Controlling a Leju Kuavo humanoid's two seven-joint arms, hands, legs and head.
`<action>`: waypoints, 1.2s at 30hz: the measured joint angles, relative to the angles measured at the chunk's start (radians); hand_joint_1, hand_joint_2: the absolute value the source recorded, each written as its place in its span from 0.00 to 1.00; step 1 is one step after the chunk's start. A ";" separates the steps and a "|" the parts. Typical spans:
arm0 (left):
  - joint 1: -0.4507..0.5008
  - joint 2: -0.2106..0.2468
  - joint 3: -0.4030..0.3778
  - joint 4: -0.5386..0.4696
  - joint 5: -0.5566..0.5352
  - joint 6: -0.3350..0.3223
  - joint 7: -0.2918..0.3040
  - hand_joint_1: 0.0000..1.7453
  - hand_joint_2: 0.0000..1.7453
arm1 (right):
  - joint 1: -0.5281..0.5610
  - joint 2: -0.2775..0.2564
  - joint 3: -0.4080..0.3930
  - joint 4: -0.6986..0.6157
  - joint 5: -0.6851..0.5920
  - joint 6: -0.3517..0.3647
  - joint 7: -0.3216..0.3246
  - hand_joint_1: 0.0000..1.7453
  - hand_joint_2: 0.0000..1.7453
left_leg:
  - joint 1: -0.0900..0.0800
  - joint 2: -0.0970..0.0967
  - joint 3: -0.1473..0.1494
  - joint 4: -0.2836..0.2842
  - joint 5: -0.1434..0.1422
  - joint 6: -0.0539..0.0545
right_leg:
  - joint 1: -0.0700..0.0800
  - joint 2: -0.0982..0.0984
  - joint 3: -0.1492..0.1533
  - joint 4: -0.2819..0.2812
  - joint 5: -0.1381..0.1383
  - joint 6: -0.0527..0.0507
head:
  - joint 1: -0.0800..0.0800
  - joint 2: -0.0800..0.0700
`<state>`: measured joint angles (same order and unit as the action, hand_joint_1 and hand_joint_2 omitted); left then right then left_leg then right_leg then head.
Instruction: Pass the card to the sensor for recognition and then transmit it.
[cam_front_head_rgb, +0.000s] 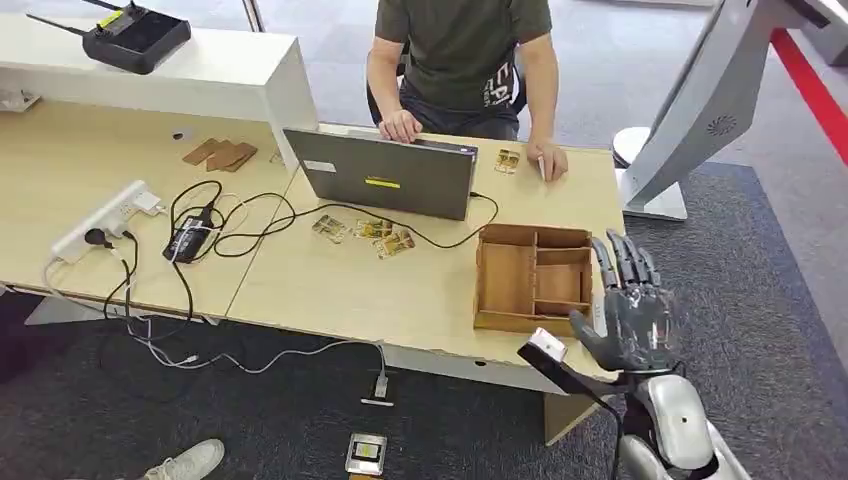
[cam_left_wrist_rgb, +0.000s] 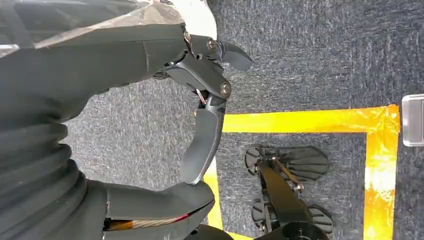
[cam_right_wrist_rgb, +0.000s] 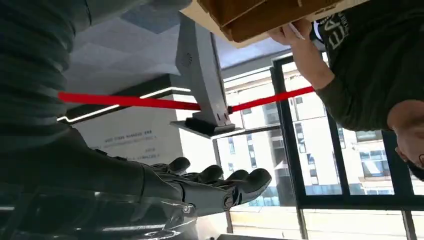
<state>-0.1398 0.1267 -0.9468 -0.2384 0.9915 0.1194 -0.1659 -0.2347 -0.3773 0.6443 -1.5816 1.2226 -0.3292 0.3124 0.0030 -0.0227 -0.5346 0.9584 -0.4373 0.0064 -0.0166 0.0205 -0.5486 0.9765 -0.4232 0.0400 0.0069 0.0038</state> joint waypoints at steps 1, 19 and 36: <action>0.001 0.001 0.001 0.000 0.002 0.000 0.000 0.00 1.00 | 0.000 -0.001 0.003 0.003 -0.003 0.006 0.000 0.00 1.00 | 0.000 0.000 0.000 0.000 0.000 0.000 | 0.000 0.000 0.000 0.000 0.000 0.000 | 0.000 0.000; 0.000 0.002 0.009 0.000 0.002 0.006 0.002 0.00 1.00 | -0.035 -0.010 0.080 0.137 -0.097 0.014 0.016 0.00 1.00 | 0.000 0.000 0.000 0.000 0.000 0.000 | 0.000 0.000 0.000 0.000 0.000 0.000 | 0.000 0.000; 0.000 0.002 0.009 0.000 0.006 0.008 0.002 0.00 1.00 | -0.056 0.027 0.123 0.283 -0.231 -0.052 -0.021 0.00 1.00 | 0.000 0.000 -0.001 0.000 0.000 0.000 | 0.000 0.000 0.000 0.000 0.000 0.000 | 0.000 0.000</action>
<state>-0.1395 0.1282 -0.9377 -0.2384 0.9972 0.1274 -0.1640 -0.2903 -0.3498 0.7675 -1.2982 0.9918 -0.3815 0.2914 0.0031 -0.0229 -0.5352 0.9584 -0.4373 0.0064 -0.0165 0.0204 -0.5487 0.9766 -0.4232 0.0400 0.0069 0.0038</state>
